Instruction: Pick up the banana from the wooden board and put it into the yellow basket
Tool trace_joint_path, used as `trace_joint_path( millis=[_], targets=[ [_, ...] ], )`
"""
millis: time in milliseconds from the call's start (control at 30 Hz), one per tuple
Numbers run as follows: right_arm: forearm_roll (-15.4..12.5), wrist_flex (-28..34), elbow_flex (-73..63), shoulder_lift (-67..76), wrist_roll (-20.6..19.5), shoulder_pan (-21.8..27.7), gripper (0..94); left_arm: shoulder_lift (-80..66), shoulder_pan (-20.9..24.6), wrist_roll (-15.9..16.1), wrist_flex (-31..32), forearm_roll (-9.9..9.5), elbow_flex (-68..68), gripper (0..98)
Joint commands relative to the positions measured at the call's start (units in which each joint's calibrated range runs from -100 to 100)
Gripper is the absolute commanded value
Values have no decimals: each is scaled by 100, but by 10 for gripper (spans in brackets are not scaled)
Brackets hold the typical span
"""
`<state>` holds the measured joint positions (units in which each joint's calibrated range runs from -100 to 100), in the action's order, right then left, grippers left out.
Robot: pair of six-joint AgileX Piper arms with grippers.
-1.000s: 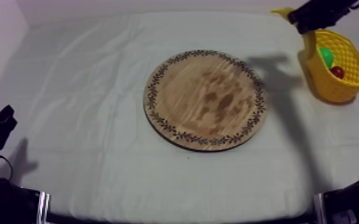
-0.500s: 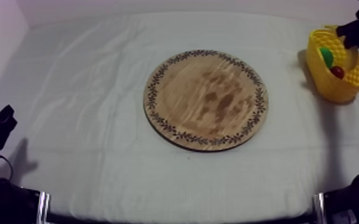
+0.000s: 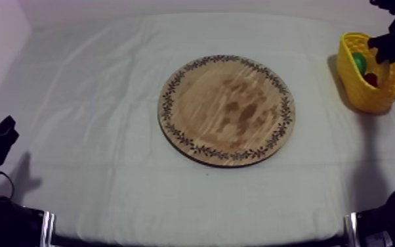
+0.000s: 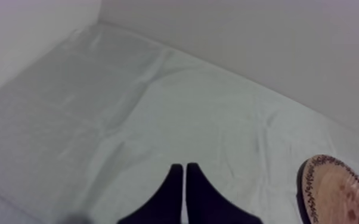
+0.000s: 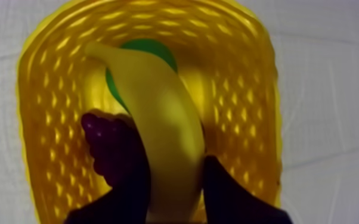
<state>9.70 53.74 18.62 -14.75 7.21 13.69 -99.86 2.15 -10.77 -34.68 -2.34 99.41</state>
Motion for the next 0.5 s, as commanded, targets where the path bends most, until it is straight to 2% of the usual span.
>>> trace_joint_path(
  millis=[0, 100, 233, 300, 400, 467],
  targets=[
    [-6, -14, -75, -113, -9, -2, 255, 3, -1, 0, 0, 2, 4, 1],
    [-7, -47, -188, -227, -30, -4, 311, 3, -1, 0, 0, 2, 4, 1],
    [116, -72, -256, -303, -189, -45, 489, 3, -1, 0, 0, 2, 4, 1],
    [184, -89, -247, -316, -280, -61, 531, 3, -1, 0, 0, 2, 4, 1],
    [198, -106, -209, -305, -319, -70, 533, 3, -1, 0, 0, 2, 4, 1],
    [158, -126, -175, -270, -306, -63, 449, 3, -1, 0, 0, 2, 4, 1]
  ],
)
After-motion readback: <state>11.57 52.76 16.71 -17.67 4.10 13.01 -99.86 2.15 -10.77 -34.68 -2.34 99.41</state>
